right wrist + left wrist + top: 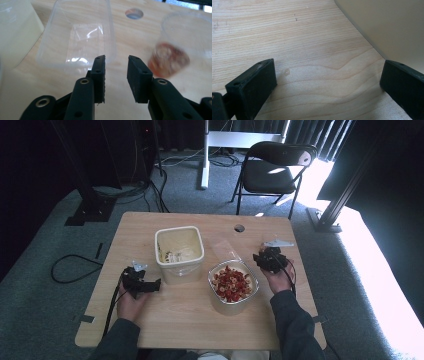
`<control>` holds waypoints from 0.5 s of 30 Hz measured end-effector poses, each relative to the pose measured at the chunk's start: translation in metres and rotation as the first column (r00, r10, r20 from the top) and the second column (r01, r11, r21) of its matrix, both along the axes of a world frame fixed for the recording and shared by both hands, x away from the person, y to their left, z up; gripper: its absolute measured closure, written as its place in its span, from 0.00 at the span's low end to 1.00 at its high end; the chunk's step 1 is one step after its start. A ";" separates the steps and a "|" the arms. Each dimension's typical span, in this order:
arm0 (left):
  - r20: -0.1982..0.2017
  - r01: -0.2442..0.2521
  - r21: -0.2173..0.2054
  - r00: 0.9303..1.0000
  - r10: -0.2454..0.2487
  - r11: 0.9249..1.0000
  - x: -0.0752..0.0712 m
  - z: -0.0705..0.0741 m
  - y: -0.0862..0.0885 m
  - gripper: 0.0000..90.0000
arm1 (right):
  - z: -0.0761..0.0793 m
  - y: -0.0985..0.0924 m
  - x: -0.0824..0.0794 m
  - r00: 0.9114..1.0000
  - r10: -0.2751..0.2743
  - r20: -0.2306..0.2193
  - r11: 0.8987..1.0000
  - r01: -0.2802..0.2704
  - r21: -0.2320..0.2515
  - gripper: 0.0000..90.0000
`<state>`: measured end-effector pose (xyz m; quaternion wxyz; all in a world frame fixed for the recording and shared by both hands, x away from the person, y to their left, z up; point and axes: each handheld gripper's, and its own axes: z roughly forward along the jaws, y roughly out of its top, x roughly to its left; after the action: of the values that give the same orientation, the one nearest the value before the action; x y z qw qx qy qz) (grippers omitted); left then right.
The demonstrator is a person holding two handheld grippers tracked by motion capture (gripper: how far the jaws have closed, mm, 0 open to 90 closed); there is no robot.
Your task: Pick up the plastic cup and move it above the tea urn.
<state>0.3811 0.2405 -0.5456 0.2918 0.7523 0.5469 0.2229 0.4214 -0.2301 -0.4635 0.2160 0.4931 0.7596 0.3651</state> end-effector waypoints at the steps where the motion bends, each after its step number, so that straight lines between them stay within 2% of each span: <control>1: 0.000 0.000 0.000 1.000 0.000 1.000 0.000 0.000 0.000 0.01 | 0.000 0.000 0.000 1.000 0.000 0.000 1.000 0.000 0.000 0.76; 2: 0.000 0.000 0.000 1.000 0.000 1.000 0.000 0.000 0.000 0.01 | 0.001 0.002 0.007 1.000 0.007 -0.009 1.000 -0.007 -0.001 0.77; 3: 0.000 0.000 0.000 1.000 0.000 1.000 0.000 0.000 0.000 0.01 | 0.000 0.007 0.021 0.999 0.024 -0.025 1.000 -0.024 0.005 0.79; 7: 0.000 0.000 0.000 1.000 0.000 1.000 0.000 0.000 0.000 0.01 | -0.010 0.015 0.042 0.997 0.047 -0.066 0.999 -0.046 0.019 0.80; 9: 0.000 0.000 0.000 1.000 0.000 1.000 0.000 0.000 0.000 0.01 | -0.017 0.019 0.051 0.994 0.046 -0.099 0.999 -0.046 0.006 0.80; 12: 0.000 0.000 0.000 1.000 0.000 1.000 0.000 0.000 0.000 0.01 | -0.028 0.020 0.061 0.984 0.054 -0.167 0.998 -0.051 0.020 0.84; 15: 0.000 0.000 0.000 1.000 0.000 1.000 0.000 0.000 0.000 0.01 | -0.027 0.018 0.063 0.982 0.069 -0.177 0.996 -0.058 0.066 0.92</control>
<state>0.3811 0.2404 -0.5456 0.2921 0.7523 0.5469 0.2229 0.4847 -0.2121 -0.4905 0.1202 0.5057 0.7799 0.3487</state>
